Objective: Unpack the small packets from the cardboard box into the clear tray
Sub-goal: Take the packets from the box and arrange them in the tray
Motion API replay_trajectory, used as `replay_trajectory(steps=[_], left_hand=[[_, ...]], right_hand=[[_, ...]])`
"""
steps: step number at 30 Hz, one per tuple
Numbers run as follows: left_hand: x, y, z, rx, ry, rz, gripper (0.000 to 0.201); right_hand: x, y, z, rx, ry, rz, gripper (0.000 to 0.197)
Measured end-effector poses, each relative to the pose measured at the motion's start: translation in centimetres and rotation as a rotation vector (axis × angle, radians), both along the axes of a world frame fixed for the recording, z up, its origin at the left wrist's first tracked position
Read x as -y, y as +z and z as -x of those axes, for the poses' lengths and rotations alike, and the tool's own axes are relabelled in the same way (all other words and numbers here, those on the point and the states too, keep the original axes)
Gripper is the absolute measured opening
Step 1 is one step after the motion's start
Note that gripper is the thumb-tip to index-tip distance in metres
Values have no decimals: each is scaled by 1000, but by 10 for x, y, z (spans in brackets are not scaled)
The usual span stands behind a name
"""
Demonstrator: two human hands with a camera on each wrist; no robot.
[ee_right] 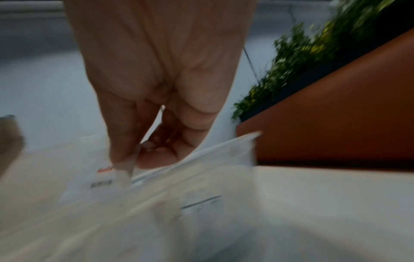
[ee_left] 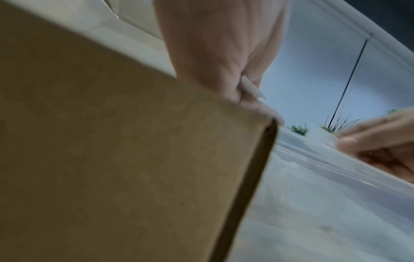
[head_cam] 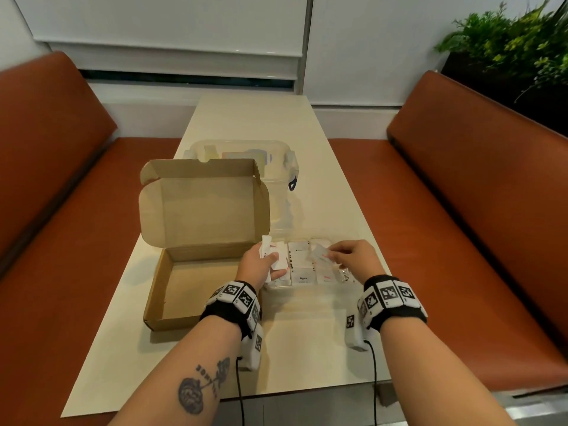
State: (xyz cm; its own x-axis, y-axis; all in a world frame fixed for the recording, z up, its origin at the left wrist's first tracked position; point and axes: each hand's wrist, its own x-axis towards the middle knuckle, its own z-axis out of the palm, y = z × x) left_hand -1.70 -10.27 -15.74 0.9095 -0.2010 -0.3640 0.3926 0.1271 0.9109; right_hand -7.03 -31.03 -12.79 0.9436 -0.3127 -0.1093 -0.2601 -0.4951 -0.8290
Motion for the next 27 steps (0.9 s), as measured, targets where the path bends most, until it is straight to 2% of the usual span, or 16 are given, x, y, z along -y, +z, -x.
replay_trajectory(steps=[6,16,23,27], left_hand=[[2,-1,1,22,15,16,18],[2,-5,0,40,12,-10,25],[2,-4,0,46,5,-29,18],[3,-2,0,37,5,-41,22]], right_hand=[[18,-4,12,-170,92,196,8],[-1,-7,3,-153,148,347,3],[-1,-17,4,-163,143,366,5],[-3,-19,5,-156,169,372,15]])
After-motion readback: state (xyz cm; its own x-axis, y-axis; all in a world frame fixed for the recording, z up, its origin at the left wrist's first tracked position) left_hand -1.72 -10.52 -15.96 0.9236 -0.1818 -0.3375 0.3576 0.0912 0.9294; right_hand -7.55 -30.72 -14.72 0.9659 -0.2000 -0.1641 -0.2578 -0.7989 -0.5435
